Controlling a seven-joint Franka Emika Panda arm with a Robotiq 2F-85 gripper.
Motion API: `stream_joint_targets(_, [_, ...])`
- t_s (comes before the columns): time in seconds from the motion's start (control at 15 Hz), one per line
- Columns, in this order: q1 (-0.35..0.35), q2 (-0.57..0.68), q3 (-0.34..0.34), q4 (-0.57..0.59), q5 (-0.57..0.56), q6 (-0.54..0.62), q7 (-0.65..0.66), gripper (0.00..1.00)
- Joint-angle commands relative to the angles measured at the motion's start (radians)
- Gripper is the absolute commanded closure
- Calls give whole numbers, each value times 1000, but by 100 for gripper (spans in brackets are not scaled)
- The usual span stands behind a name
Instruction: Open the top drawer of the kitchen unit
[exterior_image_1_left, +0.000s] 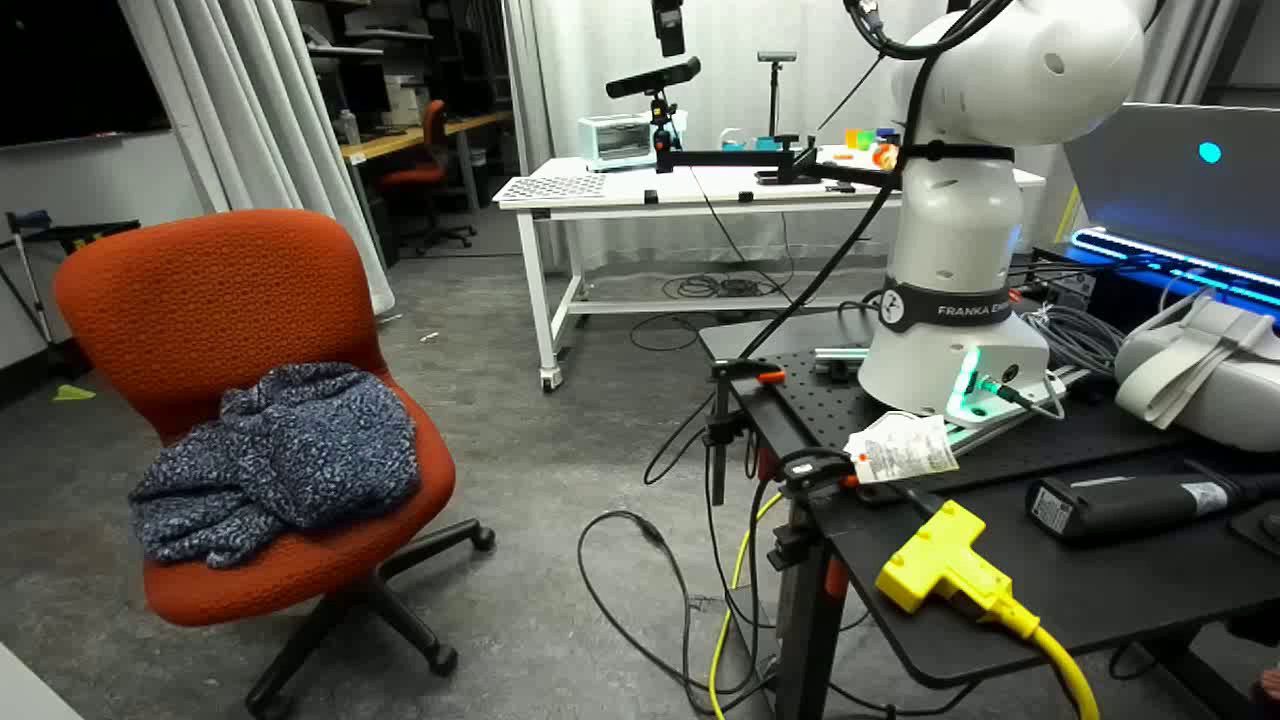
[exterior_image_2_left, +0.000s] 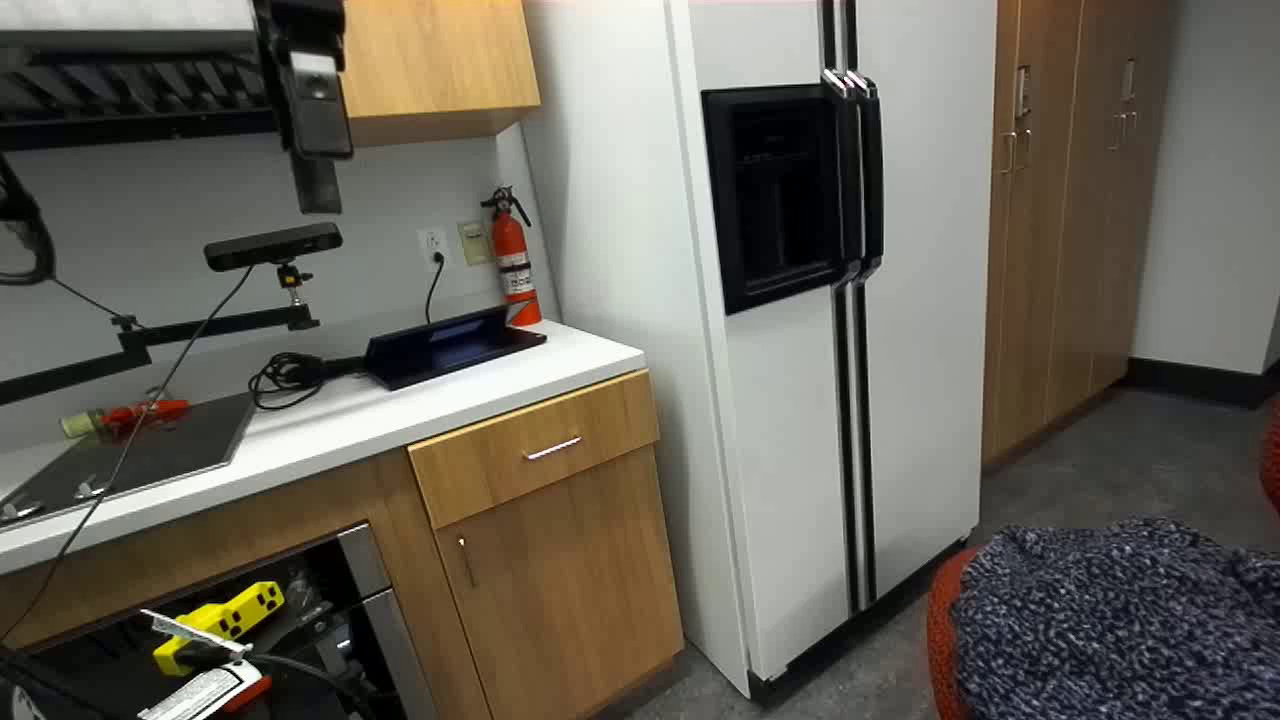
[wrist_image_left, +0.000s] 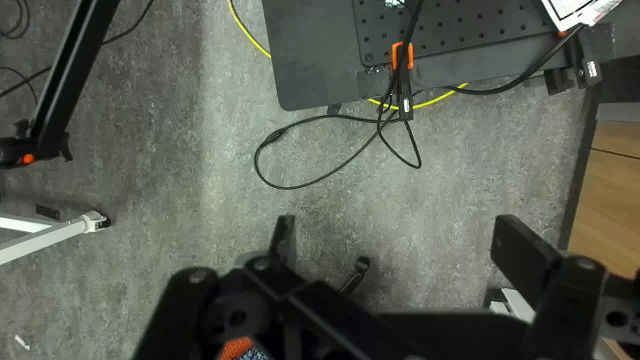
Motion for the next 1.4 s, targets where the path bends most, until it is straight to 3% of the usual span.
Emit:
stream_joint_targets(0.0, [28, 2, -20, 3, -12, -6, 14, 0])
stream_joint_targets(1.33, [50, 8, -39, 0, 2, 35, 6, 0])
